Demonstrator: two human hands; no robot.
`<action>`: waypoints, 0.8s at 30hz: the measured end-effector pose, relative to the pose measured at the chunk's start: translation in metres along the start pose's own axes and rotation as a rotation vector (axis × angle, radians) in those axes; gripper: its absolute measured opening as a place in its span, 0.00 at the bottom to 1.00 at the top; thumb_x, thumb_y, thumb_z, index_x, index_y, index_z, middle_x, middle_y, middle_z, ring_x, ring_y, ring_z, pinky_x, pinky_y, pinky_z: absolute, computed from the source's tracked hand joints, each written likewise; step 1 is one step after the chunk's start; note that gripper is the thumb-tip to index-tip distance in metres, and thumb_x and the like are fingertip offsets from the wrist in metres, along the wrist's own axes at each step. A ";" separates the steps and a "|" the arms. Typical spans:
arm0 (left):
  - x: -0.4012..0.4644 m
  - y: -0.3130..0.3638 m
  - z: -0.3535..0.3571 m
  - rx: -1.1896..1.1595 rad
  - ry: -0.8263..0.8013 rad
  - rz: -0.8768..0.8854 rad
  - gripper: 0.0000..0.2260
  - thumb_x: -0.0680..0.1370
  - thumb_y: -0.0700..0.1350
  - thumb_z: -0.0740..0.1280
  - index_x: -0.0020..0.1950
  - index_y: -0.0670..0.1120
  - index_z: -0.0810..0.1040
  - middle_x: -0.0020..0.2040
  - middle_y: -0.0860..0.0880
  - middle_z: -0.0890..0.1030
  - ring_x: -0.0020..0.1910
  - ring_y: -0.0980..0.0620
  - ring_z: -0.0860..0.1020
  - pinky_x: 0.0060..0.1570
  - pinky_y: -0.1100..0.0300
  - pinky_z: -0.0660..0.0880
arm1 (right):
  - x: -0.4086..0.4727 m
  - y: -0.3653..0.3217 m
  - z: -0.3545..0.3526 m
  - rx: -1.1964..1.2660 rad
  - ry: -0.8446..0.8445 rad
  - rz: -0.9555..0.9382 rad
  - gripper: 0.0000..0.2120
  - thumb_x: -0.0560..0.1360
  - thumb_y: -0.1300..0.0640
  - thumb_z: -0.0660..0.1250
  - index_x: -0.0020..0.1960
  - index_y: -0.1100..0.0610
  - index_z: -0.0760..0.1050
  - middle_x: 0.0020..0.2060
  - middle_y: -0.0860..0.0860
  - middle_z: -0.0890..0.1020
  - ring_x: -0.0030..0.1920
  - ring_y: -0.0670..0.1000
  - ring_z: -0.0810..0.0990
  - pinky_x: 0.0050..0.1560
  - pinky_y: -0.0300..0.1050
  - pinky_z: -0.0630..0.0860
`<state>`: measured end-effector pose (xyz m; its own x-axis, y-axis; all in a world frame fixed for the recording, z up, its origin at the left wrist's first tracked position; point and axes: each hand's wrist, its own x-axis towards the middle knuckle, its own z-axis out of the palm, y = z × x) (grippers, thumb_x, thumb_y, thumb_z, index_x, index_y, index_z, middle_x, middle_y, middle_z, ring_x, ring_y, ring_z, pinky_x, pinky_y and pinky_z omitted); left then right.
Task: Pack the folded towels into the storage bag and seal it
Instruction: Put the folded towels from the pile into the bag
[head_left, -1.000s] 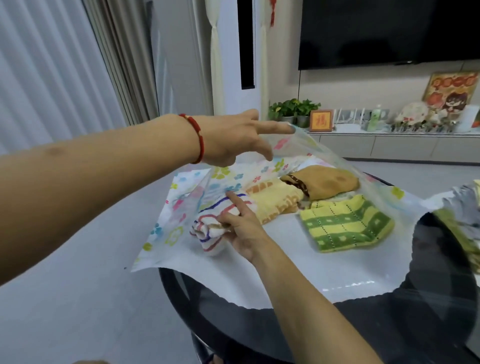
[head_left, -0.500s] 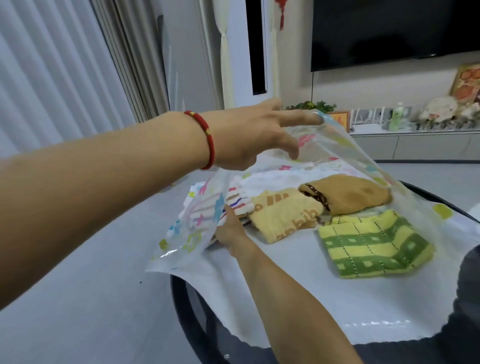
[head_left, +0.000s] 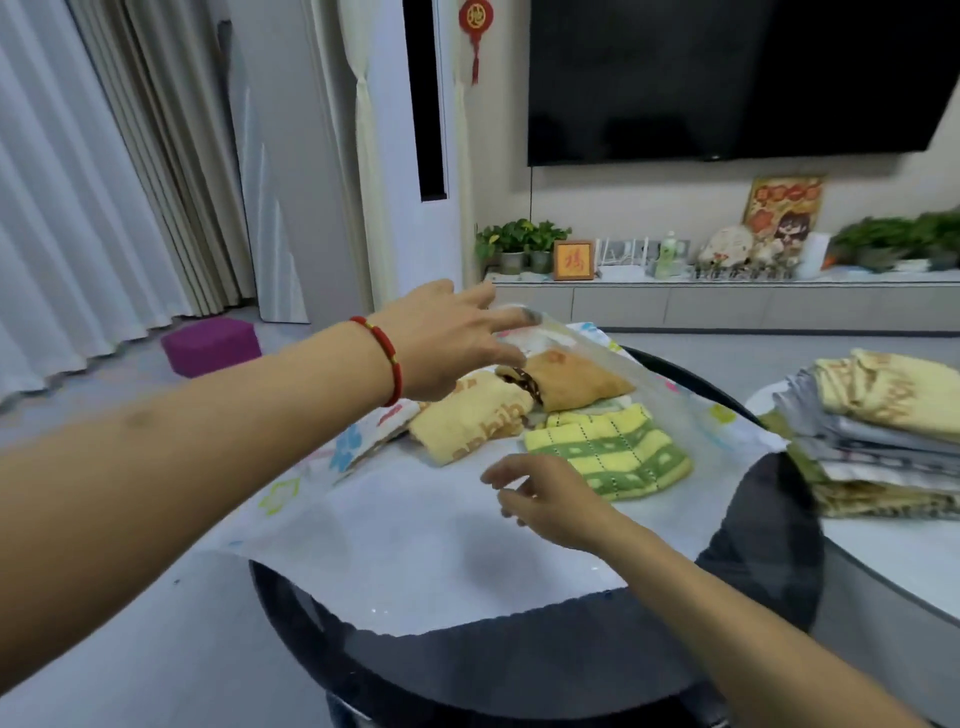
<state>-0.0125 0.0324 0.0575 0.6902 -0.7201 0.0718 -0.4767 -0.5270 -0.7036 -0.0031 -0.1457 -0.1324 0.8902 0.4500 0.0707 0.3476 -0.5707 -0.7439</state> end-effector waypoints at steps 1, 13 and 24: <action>0.007 0.007 -0.003 0.013 0.018 0.009 0.29 0.74 0.42 0.67 0.72 0.62 0.65 0.77 0.51 0.60 0.58 0.46 0.65 0.38 0.55 0.65 | -0.022 0.009 -0.021 -0.032 0.004 0.011 0.12 0.79 0.57 0.65 0.59 0.50 0.83 0.54 0.43 0.85 0.43 0.46 0.86 0.44 0.50 0.84; 0.120 0.081 -0.021 -0.004 0.090 0.133 0.33 0.72 0.57 0.70 0.74 0.65 0.60 0.76 0.54 0.63 0.59 0.47 0.69 0.34 0.57 0.67 | -0.179 0.160 -0.214 -0.216 0.691 0.476 0.08 0.77 0.59 0.68 0.49 0.51 0.86 0.45 0.49 0.88 0.44 0.50 0.83 0.46 0.45 0.76; 0.161 0.091 -0.002 -0.092 0.193 0.158 0.28 0.72 0.55 0.69 0.72 0.62 0.67 0.74 0.52 0.67 0.63 0.46 0.69 0.41 0.52 0.78 | -0.101 0.247 -0.333 -0.470 0.778 0.804 0.22 0.83 0.47 0.61 0.75 0.51 0.71 0.71 0.65 0.74 0.71 0.68 0.70 0.69 0.61 0.69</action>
<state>0.0543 -0.1328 0.0060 0.4912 -0.8646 0.1057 -0.6237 -0.4339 -0.6502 0.0910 -0.5603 -0.1022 0.7840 -0.5877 0.1998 -0.4563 -0.7639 -0.4564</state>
